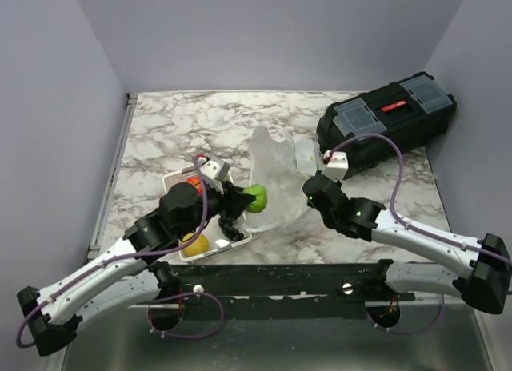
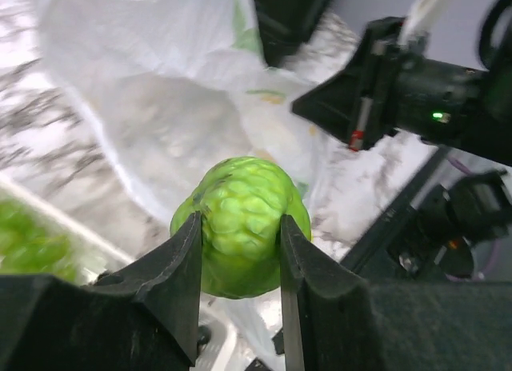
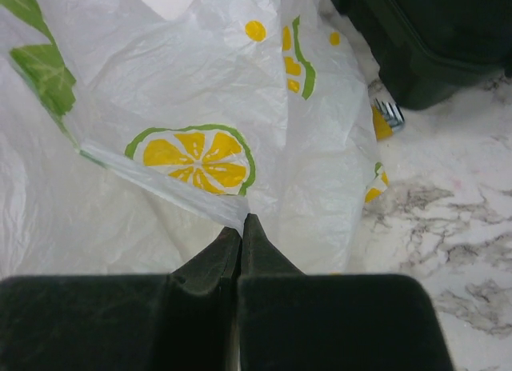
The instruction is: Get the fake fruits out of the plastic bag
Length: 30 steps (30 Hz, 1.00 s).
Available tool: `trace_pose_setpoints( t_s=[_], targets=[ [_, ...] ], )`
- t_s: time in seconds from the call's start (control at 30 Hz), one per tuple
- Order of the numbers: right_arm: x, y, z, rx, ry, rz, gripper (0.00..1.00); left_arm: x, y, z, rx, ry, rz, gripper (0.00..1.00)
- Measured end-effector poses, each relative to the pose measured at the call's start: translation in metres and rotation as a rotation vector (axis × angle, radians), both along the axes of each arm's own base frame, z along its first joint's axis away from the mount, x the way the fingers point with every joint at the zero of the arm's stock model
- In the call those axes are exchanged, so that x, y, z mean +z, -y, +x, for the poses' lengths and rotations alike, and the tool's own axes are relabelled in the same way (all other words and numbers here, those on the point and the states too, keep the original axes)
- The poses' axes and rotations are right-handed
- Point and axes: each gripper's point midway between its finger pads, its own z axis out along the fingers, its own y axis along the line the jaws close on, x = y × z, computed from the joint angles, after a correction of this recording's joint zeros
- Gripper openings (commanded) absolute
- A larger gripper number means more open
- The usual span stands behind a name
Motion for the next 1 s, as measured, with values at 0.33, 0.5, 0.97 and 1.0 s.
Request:
trace_pose_setpoints(
  t_s=[0.33, 0.5, 0.97, 1.0],
  targets=[
    [0.017, -0.029, 0.058, 0.038, 0.04, -0.045, 0.01, -0.122, -0.117, 0.063, 0.668, -0.344, 0.324, 0.0],
    [0.013, -0.031, 0.073, 0.049, 0.026, -0.096, 0.38, -0.153, -0.136, 0.063, 0.775, -0.436, 0.387, 0.34],
    [0.058, -0.018, 0.049, 0.133, 0.027, -0.073, 0.99, -0.082, -0.155, 0.061, 0.84, -0.27, 0.149, 0.92],
    [0.067, -0.016, 0.046, 0.135, 0.04, -0.059, 1.0, -0.073, -0.155, 0.061, 0.837, -0.251, 0.131, 0.93]
  ],
)
